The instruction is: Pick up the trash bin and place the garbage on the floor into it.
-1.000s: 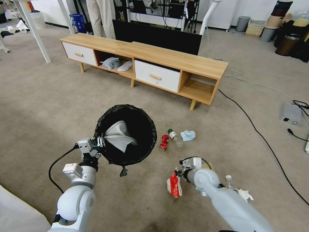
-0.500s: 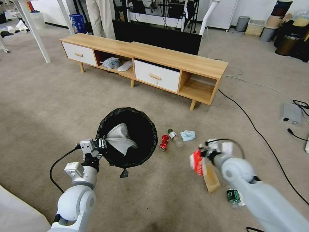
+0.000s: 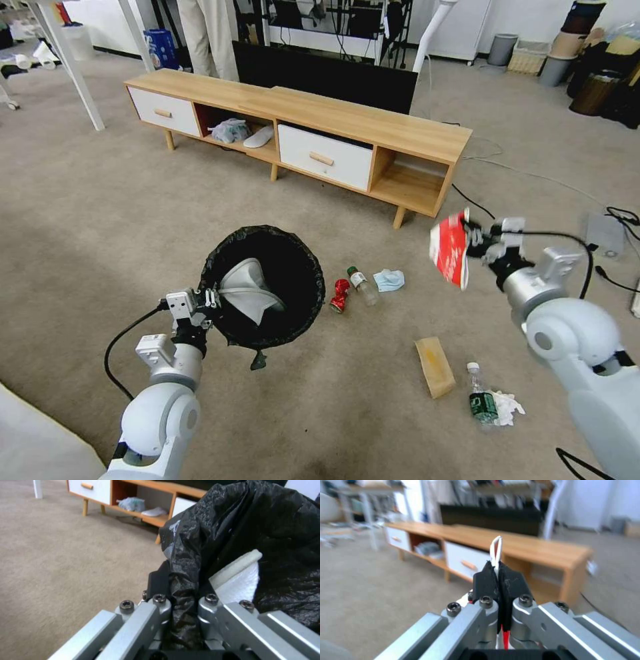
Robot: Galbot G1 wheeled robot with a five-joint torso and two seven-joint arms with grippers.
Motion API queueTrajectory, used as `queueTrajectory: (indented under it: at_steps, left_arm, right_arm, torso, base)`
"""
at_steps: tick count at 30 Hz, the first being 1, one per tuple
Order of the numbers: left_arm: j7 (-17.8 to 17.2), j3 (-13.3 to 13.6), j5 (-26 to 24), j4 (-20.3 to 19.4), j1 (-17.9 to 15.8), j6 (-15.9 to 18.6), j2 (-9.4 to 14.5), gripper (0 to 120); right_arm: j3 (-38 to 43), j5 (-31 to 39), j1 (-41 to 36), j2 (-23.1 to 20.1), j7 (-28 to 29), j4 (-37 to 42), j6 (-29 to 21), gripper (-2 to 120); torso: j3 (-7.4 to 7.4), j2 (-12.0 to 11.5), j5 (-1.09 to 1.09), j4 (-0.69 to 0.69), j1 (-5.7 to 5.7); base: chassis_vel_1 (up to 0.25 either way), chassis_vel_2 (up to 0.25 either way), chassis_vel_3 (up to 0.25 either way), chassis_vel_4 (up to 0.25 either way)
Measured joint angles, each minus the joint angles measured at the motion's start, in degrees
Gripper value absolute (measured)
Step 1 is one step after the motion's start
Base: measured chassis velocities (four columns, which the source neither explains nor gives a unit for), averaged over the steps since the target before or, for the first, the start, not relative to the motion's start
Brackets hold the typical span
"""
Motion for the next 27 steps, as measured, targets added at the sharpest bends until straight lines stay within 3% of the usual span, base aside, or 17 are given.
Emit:
queueTrajectory:
  at_steps: [3,8,27]
  left_arm:
    - [-0.3,0.0,0.5,0.0,0.0,0.4,0.1,4]
    - [-1.1,0.7,1.1,0.0,0.0,1.5,0.1,4]
    - [-1.9,1.7,2.4,1.3,-0.8,2.4,-0.1,4]
  right_arm:
    - [0.3,-0.3,-0.2,-0.1,-1.9,0.8,1.6,0]
    - [0.5,-0.8,-0.4,-0.2,-10.2,1.8,8.0,0]
    - [-0.9,1.3,-0.3,-0.9,-21.6,4.3,13.3,0]
  torso:
    - [0.0,0.0,0.01,0.0,0.0]
    - [0.0,0.0,0.01,0.0,0.0]
    - [0.0,0.0,0.01,-0.01,0.0]
  base:
    - [0.0,0.0,0.0,0.0]
    - [0.0,0.0,0.0,0.0]
    - [0.0,0.0,0.0,0.0]
